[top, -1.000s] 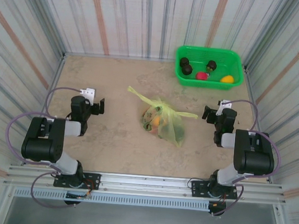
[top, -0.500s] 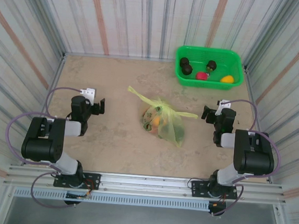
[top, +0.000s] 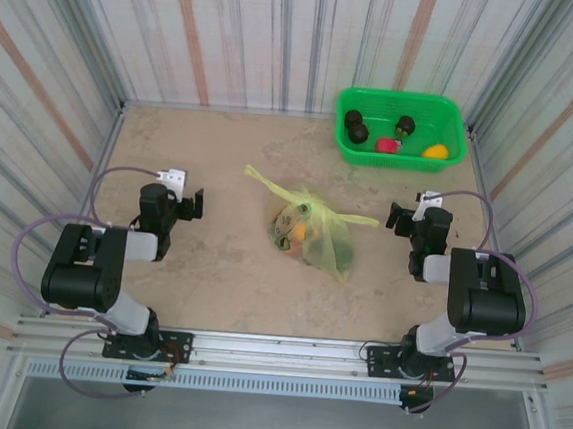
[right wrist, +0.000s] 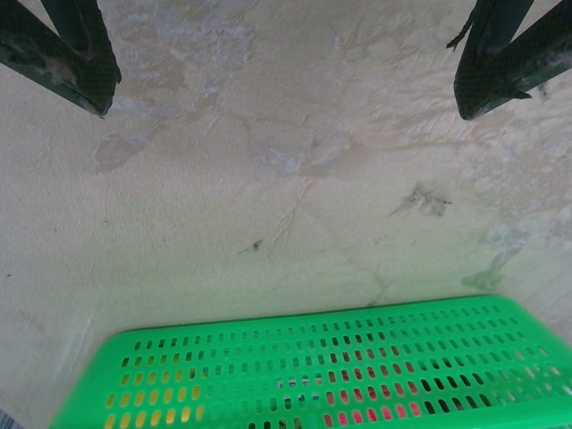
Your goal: Place the fake fruits into the plastic bag and tie a complex knot
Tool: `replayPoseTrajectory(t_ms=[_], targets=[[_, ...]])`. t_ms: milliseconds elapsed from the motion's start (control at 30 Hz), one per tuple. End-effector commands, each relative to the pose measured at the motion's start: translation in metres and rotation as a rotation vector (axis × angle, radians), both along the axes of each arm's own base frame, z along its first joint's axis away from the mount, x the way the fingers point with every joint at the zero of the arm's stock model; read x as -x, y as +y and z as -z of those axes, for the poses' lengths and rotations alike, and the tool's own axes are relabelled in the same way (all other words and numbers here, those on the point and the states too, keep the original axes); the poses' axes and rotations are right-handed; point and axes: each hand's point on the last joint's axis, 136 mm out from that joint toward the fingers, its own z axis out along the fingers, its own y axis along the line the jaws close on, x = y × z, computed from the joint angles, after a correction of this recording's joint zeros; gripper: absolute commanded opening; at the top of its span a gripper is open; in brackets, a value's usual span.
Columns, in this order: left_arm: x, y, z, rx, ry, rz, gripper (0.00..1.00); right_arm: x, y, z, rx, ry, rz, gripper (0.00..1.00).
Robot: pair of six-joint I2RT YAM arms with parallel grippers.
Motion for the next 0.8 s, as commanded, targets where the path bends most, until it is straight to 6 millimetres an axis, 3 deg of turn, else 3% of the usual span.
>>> replayPoseTrajectory(t_ms=[0,767], targets=[[-0.0006,0.0048,-0.0053,-0.001,-0.019,-0.014,0.99,-0.0028,-0.0027,-0.006,0.014,-0.019,0.006,0.99],[-0.0011,0.0046,-0.0055,0.009,-0.016,-0.004,0.99,-0.0029,-0.0023,-0.0063,0.012,-0.02,0.004,0.99]])
